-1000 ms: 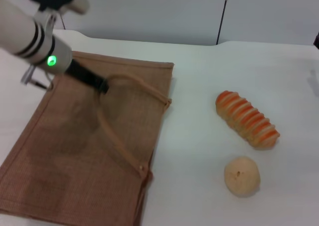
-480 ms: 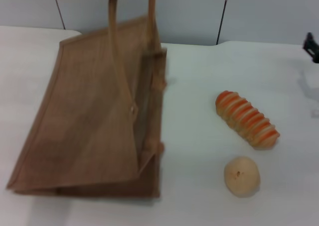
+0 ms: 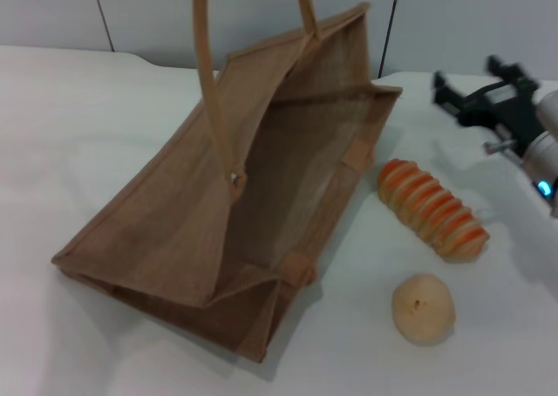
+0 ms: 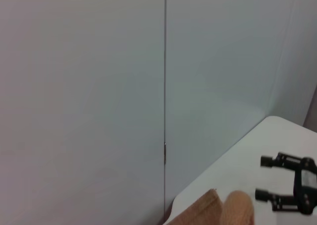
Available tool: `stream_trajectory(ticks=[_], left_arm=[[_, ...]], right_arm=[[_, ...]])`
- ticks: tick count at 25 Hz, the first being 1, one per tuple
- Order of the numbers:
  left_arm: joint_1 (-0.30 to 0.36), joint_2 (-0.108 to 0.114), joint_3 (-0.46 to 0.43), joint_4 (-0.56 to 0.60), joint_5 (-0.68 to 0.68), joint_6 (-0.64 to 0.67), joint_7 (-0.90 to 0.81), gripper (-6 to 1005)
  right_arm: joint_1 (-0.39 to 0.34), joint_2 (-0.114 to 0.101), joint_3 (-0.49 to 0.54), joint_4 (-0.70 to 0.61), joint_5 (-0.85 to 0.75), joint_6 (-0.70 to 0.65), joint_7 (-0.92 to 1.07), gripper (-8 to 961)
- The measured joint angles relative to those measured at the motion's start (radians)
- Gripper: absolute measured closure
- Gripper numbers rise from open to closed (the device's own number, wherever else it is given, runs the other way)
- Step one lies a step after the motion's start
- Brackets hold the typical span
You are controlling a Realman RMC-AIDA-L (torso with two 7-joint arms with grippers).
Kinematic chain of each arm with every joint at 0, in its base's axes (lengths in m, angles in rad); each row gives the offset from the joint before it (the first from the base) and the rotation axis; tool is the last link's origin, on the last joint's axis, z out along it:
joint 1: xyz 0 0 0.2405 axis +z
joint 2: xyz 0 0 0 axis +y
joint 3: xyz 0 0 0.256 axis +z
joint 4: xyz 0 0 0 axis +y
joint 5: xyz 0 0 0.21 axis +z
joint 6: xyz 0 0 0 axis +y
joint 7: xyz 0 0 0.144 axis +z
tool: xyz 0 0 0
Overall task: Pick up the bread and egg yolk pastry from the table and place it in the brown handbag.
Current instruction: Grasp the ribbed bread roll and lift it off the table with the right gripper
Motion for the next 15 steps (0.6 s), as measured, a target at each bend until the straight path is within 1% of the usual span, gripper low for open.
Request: stream_trajectory(ticks=[4, 7, 11, 15], left_arm=[[0.009, 0.023, 0.004, 0.005, 0.002, -0.013, -0.02, 878], [0.011, 0.035, 0.004, 0.005, 0.004, -0.019, -0.029, 878], [0.021, 0.044, 0.004, 0.015, 0.029, -0.021, -0.045, 878], [0.026, 0.043, 0.008, 0.029, 0.074, -0.022, -0.053, 878]], right_arm=[[-0.003, -0.004, 0.0, 0.0, -0.186, -0.021, 0.143, 75], [-0.01, -0.012, 0.0, -0.002, -0.267, -0.038, 0.201, 75], [-0.022, -0.032, -0.002, -0.004, -0.347, -0.05, 0.249, 75], [-0.041, -0.066, -0.032, -0.007, -0.405, -0.107, 0.333, 75]])
